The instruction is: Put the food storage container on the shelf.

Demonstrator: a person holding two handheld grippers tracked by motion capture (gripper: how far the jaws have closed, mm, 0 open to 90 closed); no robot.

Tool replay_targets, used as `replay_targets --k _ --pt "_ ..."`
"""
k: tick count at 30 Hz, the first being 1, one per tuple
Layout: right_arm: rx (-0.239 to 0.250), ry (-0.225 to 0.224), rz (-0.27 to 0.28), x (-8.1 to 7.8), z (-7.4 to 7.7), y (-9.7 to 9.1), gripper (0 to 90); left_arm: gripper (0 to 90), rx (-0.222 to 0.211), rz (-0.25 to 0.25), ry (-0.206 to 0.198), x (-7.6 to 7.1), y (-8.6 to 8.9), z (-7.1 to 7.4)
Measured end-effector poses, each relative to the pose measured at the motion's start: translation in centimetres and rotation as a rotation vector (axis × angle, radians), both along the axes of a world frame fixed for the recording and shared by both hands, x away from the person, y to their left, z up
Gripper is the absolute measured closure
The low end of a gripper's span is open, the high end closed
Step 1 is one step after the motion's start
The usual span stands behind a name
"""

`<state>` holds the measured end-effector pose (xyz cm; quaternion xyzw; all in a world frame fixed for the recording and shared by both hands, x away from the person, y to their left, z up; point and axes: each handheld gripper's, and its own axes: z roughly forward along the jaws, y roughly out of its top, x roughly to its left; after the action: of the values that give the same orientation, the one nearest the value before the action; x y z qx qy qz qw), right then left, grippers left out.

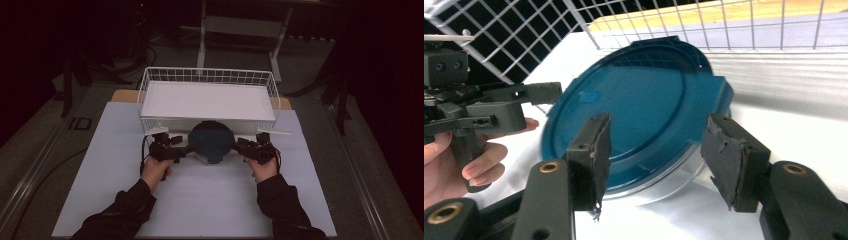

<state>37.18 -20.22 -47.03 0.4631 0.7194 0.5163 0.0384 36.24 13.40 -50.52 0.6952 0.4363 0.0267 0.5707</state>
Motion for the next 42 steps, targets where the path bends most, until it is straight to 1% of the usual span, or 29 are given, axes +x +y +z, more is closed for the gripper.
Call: replay_targets --k 2,3,4,5,7,8,9,10,11,12,13,15,17,19,21,22,23,25,27,28,29,30,31,33,36,38,42 --pt "0.003 0.004 0.011 -0.6 0.2 0.1 43.3 0.9 0.009 -0.033 0.008 -0.6 0.1 0.3" --pt "0.003 0.002 0.016 -0.9 0.2 0.1 43.2 0.9 0.004 -0.052 0.011 -0.9 0.2 0.5" --pt "0.0 0.001 0.024 -1.3 0.3 0.2 43.2 0.9 0.004 -0.059 0.0 -1.2 0.4 0.7" --pt "-0.001 -0.002 0.034 -1.6 0.3 0.2 42.9 0.9 0.021 -0.062 -0.01 -1.6 0.5 1.0" --pt "-0.008 -0.008 0.051 -2.2 0.4 0.4 43.3 0.9 0.026 -0.077 -0.04 -2.3 0.7 1.5" --pt "-0.008 -0.008 0.062 -2.4 0.3 0.5 43.9 0.9 0.034 -0.087 -0.048 -2.7 0.8 1.8" --pt "-0.01 -0.009 0.069 -2.6 0.3 0.7 45.5 0.9 0.029 -0.088 -0.052 -3.1 0.8 1.9" --pt "-0.01 -0.009 0.069 -2.6 0.3 0.7 45.5 0.9 0.029 -0.088 -0.052 -3.1 0.8 1.9" --pt "-0.014 -0.007 0.077 -2.9 0.2 0.8 47.0 0.9 0.036 -0.114 -0.052 -3.7 0.9 2.2" --pt "-0.02 -0.005 0.094 -3.3 0.0 1.1 50.4 0.9 0.034 -0.12 -0.055 -4.0 0.9 2.3" --pt "-0.028 -0.009 0.094 -3.5 -0.1 1.3 51.4 0.9 0.029 -0.122 -0.058 -4.3 1.0 2.4" --pt "-0.051 -0.012 0.095 -3.9 -0.3 1.6 54.1 0.9 0.042 -0.124 -0.071 -4.9 1.0 2.5" --pt "-0.07 -0.011 0.099 -4.3 -0.7 1.9 56.1 0.9 0.053 -0.129 -0.07 -5.3 1.1 2.4" --pt "-0.072 0.012 0.118 -4.4 -1.1 2.2 58.2 0.9 0.05 -0.129 -0.065 -5.8 1.3 2.4" --pt "-0.076 0.021 0.127 -4.4 -1.4 2.5 62.8 0.9 0.056 -0.132 -0.073 -6.3 1.3 2.4" --pt "-0.076 0.021 0.127 -4.4 -1.4 2.5 62.8 0.9 0.056 -0.132 -0.073 -6.3 1.3 2.4" --pt "-0.082 0.028 0.132 -4.4 -1.5 2.6 64.1 0.9 0.065 -0.133 -0.078 -6.6 1.4 2.4" --pt "-0.089 0.039 0.143 -4.4 -1.8 2.9 68.8 0.9 0.063 -0.136 -0.08 -7.0 1.4 2.4" --pt "-0.106 0.03 0.154 -4.4 -1.9 3.3 75.2 0.9 0.063 -0.134 -0.087 -7.4 1.5 2.3" --pt "-0.119 0.024 0.157 -4.4 -1.9 3.5 79.9 0.9 0.069 -0.136 -0.091 -7.6 1.4 2.3" --pt "-0.139 0.019 0.17 -4.3 -2.0 3.8 87.0 0.9 0.07 -0.136 -0.096 -7.8 1.4 2.3" --pt "-0.151 0.02 0.173 -4.3 -2.1 4.0 89.7 0.9 0.07 -0.138 -0.097 -7.9 1.4 2.2" --pt "-0.161 0.02 0.175 -4.2 -2.1 4.2 89.8 0.9 0.074 -0.138 -0.098 -7.9 1.4 2.2" --pt "-0.18 0.021 0.18 -4.1 -2.3 4.5 89.9 0.9 0.069 -0.14 -0.098 -8.0 1.3 2.1" --pt "-0.18 0.029 0.188 -3.8 -2.6 4.7 89.9 0.9 0.061 -0.141 -0.101 -8.1 1.3 2.0" --pt "-0.194 0.024 0.19 -3.8 -2.6 4.9 89.9 0.9 0.067 -0.139 -0.103 -8.1 1.2 1.9" --pt "-0.187 0.043 0.177 -3.4 -3.0 5.0 89.9 0.9 0.073 -0.141 -0.102 -8.0 1.0 1.7"
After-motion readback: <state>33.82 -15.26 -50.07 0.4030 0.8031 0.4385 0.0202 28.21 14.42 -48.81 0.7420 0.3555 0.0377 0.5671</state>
